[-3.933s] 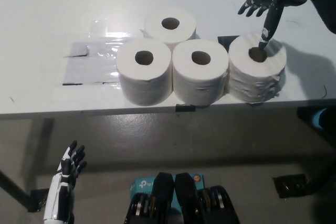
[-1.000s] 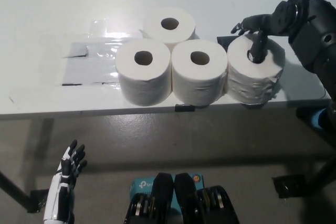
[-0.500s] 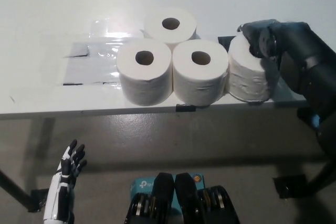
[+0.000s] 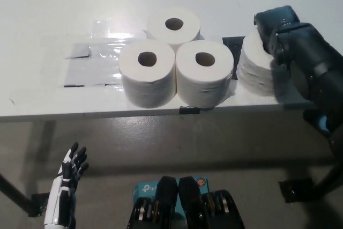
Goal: A few rolls of toilet paper are kept infront of the robot and the robot uses its right hand to lift one of the rolls and and places it on top of the other rolls to stack it.
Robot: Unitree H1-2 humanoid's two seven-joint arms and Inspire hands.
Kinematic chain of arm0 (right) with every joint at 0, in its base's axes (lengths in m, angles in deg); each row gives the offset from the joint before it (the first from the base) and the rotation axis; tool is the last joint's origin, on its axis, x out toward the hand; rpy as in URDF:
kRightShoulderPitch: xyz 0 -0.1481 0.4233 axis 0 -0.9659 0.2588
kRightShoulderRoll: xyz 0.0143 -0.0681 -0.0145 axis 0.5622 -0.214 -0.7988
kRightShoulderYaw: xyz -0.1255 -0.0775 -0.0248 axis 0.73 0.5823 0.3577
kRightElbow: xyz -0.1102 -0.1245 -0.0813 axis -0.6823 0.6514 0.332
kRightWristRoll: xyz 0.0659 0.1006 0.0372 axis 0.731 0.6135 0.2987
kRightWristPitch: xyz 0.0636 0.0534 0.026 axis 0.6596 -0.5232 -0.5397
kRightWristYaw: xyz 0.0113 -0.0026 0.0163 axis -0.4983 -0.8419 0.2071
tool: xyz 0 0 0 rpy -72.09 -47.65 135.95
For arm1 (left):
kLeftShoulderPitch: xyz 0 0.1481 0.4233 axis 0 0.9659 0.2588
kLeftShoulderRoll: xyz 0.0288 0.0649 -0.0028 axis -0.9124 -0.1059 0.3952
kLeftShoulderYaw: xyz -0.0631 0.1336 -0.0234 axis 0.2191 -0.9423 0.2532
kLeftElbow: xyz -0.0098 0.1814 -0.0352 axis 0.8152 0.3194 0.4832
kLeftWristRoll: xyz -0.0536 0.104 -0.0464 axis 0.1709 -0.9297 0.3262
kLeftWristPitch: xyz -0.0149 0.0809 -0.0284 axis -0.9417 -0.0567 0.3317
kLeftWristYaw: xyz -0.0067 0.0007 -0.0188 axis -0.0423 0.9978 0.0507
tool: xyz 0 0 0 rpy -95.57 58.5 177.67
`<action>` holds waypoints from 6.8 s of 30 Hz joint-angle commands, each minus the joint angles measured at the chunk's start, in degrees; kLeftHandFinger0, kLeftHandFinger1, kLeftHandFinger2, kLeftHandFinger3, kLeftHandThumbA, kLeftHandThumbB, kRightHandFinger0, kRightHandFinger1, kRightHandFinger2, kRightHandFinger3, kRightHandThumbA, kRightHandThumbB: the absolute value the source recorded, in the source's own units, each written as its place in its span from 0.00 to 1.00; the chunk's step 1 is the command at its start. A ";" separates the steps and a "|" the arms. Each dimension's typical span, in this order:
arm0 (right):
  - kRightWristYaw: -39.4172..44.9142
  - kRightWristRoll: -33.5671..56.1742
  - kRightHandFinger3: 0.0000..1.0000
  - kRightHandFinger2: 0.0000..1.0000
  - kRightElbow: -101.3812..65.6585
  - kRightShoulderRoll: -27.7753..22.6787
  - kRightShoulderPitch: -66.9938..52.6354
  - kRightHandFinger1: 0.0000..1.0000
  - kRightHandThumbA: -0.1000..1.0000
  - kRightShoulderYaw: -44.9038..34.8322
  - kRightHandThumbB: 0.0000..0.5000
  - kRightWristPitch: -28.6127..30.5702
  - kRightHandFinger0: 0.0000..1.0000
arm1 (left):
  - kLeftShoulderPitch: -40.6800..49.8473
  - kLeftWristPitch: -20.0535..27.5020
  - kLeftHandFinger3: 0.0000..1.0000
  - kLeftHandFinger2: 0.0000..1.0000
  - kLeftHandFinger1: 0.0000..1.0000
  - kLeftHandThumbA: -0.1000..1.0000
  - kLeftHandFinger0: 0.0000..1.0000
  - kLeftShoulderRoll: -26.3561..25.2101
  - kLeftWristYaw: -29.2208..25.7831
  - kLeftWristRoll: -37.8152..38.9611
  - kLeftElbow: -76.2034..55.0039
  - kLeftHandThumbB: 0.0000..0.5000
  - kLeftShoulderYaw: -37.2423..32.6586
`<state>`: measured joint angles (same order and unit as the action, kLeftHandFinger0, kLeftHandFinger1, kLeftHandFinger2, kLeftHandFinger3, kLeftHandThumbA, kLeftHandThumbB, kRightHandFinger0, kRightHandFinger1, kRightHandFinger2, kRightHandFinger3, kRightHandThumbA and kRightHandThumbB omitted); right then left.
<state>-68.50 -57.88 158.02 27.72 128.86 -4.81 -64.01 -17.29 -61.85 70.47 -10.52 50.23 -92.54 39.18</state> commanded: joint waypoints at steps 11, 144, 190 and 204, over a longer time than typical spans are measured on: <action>-3.81 1.51 0.35 0.07 -22.09 -10.96 -0.92 0.00 1.00 -14.13 0.15 -2.22 0.00 | -0.33 1.93 1.00 1.00 1.00 1.00 1.00 -0.33 -0.75 -0.08 -0.91 0.40 0.43; 20.09 6.33 1.00 1.00 6.42 -3.29 12.77 1.00 0.96 -13.23 0.91 3.58 1.00 | -0.79 1.77 1.00 1.00 1.00 1.00 1.00 -0.46 -0.13 -0.51 -2.35 0.39 -0.24; 15.18 8.91 1.00 0.97 11.38 2.74 5.22 0.91 0.64 -14.97 0.89 1.62 0.83 | -0.66 1.93 1.00 1.00 1.00 1.00 1.00 -0.20 -0.27 -0.98 -3.77 0.45 -0.78; 5.02 5.76 1.00 0.55 11.10 1.54 1.57 0.57 0.00 -11.35 0.36 3.55 0.16 | -1.73 1.44 1.00 1.00 1.00 1.00 1.00 -0.62 0.18 0.17 -4.23 0.52 -0.39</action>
<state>-60.40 -51.64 168.43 29.21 132.93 -16.78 -61.37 -18.34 -61.85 70.45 -10.51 49.79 -94.91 38.86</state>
